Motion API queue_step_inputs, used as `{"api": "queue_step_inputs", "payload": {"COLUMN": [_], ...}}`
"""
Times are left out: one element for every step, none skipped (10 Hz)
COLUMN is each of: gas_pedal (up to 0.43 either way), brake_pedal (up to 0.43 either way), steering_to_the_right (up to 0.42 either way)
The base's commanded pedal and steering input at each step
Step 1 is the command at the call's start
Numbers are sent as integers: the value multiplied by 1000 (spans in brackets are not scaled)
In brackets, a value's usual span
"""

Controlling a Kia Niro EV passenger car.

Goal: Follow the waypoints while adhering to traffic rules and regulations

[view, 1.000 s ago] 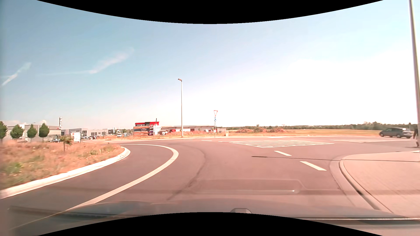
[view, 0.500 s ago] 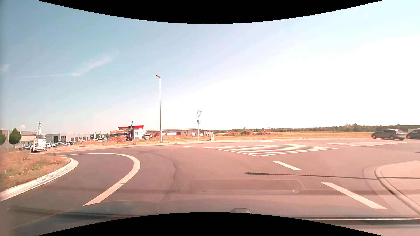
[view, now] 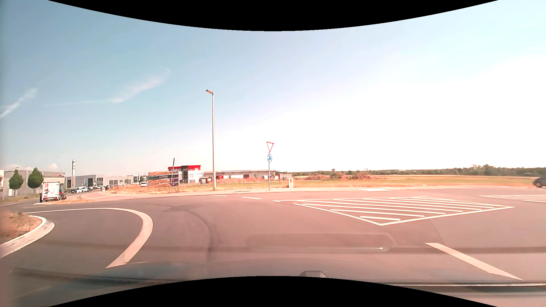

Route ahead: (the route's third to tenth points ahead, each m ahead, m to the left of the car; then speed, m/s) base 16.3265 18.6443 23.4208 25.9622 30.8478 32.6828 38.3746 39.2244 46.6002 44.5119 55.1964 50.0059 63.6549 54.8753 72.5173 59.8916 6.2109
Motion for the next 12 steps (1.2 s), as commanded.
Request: {"api": "queue_step_inputs", "payload": {"gas_pedal": [20, 20, 20, 20, 20, 28, 28, 28, 28, 28, 39, 39], "brake_pedal": [0, 0, 0, 0, 0, 0, 0, 0, 0, 0, 0, 0], "steering_to_the_right": [-181, -198, -208, -215, -225, -239, -249, -261, -273, -283, -292, -298]}}
